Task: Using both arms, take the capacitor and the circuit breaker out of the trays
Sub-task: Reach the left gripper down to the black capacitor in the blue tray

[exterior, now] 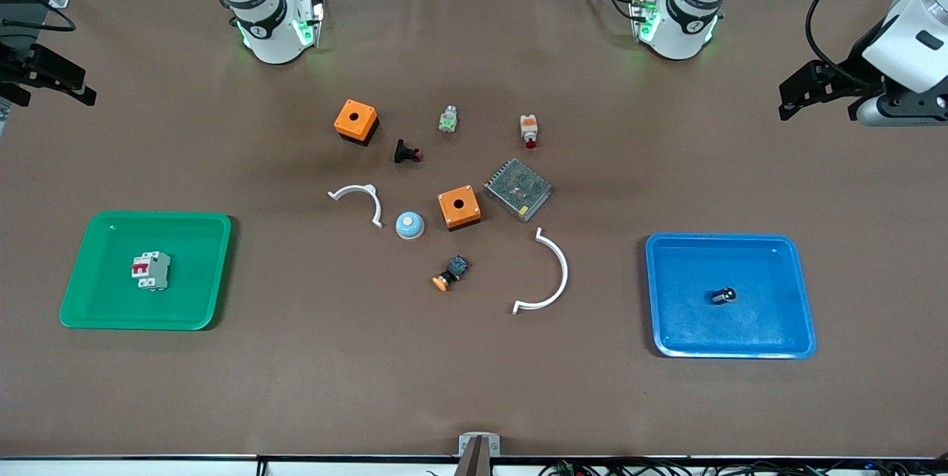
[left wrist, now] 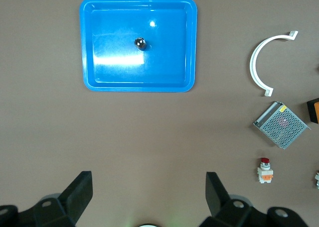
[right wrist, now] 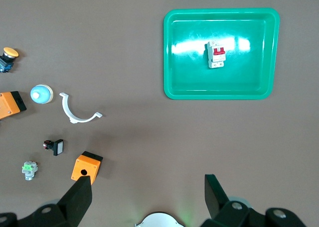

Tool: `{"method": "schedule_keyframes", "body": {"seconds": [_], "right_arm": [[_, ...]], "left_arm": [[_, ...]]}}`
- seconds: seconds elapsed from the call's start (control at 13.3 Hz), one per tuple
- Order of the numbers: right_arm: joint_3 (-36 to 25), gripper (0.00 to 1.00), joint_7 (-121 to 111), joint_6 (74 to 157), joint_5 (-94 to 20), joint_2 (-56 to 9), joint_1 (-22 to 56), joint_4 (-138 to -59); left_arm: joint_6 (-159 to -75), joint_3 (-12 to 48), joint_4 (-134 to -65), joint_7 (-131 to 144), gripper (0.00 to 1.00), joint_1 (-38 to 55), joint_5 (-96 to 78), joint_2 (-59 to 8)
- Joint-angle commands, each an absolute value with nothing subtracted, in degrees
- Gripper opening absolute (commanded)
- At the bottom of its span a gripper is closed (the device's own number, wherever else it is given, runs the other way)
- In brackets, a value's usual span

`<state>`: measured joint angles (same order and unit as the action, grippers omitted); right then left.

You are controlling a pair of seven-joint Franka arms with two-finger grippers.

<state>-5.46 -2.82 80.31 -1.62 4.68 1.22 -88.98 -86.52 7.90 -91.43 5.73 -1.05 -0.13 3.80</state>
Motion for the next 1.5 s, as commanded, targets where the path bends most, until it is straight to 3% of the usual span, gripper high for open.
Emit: {"method": "schedule_keyframes", "body": {"seconds": [0.0,0.3,0.9,1.2,1.43], "right_arm": [[-5.27,1.00,-3.08,80.86,-1.58,6.33,1.14,-90.35],[-5.71,1.00,-3.34,81.30,-1.41,6.33,0.70,-90.09],[-5.80,1.00,-3.07,80.68,-0.88,5.19,-1.14,-88.07],[-5.80,1.00,-3.16,85.48,-0.44,-1.64,-3.15,-88.07],[-5.80,1.00,-3.34,91.30,-0.44,-11.49,-5.52,-87.98]], "left_arm": [[-86.48,7.82,-90.18,4.66,1.00,-2.36,0.09,3.34],[-88.93,7.91,-86.74,-2.62,1.00,-6.14,4.38,-5.69],[-114.40,8.17,-90.70,-2.73,1.00,-9.32,3.96,-27.04],[-126.01,8.35,-90.27,-1.50,0.98,-7.91,3.96,-36.71],[-130.15,8.26,-90.09,-0.53,0.69,-6.07,4.22,-40.16]]}}
